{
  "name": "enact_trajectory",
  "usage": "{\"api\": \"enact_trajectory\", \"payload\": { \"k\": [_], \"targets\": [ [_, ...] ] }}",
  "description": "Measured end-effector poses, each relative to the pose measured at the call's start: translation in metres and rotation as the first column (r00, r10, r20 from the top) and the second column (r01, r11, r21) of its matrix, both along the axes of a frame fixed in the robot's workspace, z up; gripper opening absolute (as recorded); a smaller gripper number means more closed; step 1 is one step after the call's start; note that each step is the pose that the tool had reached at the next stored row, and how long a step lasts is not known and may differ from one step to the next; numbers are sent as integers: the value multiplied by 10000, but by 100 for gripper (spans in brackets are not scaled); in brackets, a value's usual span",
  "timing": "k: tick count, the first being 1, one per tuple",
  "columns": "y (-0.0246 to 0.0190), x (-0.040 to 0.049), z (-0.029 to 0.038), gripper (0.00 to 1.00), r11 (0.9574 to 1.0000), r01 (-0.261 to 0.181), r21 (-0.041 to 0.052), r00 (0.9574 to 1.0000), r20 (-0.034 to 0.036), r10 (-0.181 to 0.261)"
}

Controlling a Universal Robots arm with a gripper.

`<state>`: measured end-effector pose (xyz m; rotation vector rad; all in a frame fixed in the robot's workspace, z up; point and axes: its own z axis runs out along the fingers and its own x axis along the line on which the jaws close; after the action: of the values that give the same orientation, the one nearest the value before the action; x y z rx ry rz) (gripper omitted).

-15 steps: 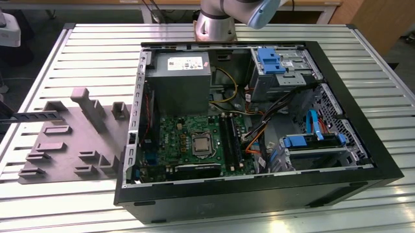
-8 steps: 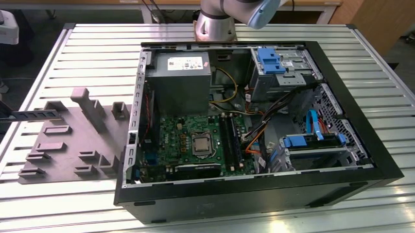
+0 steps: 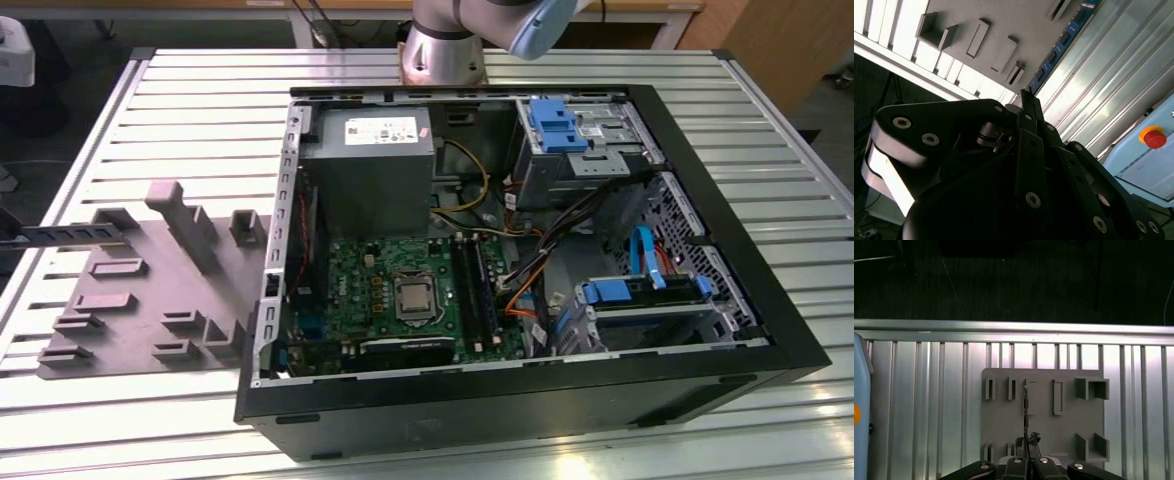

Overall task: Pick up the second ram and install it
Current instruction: 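Pick up the second ram and move it above second insertion slot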

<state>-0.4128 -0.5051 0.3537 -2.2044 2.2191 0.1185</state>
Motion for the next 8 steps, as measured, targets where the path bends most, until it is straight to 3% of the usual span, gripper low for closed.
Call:
{"api": "enact_trajectory", "payload": {
  "k": [8],
  "targets": [
    [0,0,35,11,10000,0,9,10000,0,0]
  ]
}}
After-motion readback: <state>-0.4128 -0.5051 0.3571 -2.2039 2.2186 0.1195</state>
